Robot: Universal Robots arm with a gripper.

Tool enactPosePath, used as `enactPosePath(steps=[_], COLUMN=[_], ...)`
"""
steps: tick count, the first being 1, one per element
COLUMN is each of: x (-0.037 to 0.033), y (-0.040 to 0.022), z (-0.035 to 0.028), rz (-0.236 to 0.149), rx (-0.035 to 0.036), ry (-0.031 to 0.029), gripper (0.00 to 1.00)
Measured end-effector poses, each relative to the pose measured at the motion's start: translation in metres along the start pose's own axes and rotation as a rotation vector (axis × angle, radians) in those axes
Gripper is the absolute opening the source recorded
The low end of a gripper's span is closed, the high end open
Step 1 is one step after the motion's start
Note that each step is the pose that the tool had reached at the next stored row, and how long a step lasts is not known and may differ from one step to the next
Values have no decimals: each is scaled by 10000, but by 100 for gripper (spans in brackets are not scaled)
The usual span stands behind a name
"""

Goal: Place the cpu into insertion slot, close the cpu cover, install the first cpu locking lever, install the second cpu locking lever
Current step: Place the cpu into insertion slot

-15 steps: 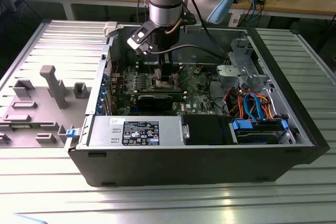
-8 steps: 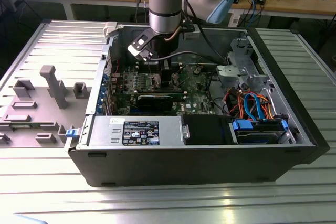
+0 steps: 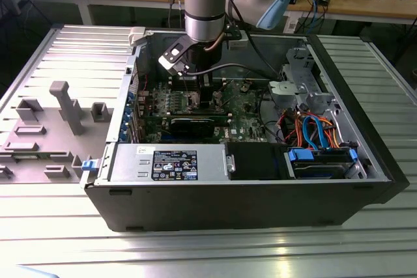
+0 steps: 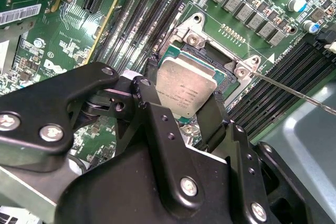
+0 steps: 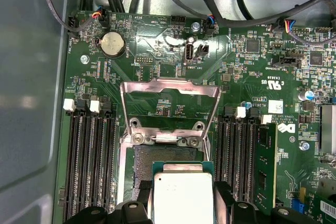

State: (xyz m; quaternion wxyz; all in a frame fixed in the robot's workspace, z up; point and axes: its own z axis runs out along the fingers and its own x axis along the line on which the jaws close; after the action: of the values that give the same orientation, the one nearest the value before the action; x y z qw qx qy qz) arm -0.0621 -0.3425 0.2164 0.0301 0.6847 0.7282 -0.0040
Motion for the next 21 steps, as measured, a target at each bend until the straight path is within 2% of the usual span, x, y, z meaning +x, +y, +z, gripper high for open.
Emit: enactPosePath(steps=[12, 21], x=[14, 65], y=[-1, 38], z=[12, 43], rz=[-1, 1], rx=[1, 5], ry=[0, 13], gripper=[55, 55])
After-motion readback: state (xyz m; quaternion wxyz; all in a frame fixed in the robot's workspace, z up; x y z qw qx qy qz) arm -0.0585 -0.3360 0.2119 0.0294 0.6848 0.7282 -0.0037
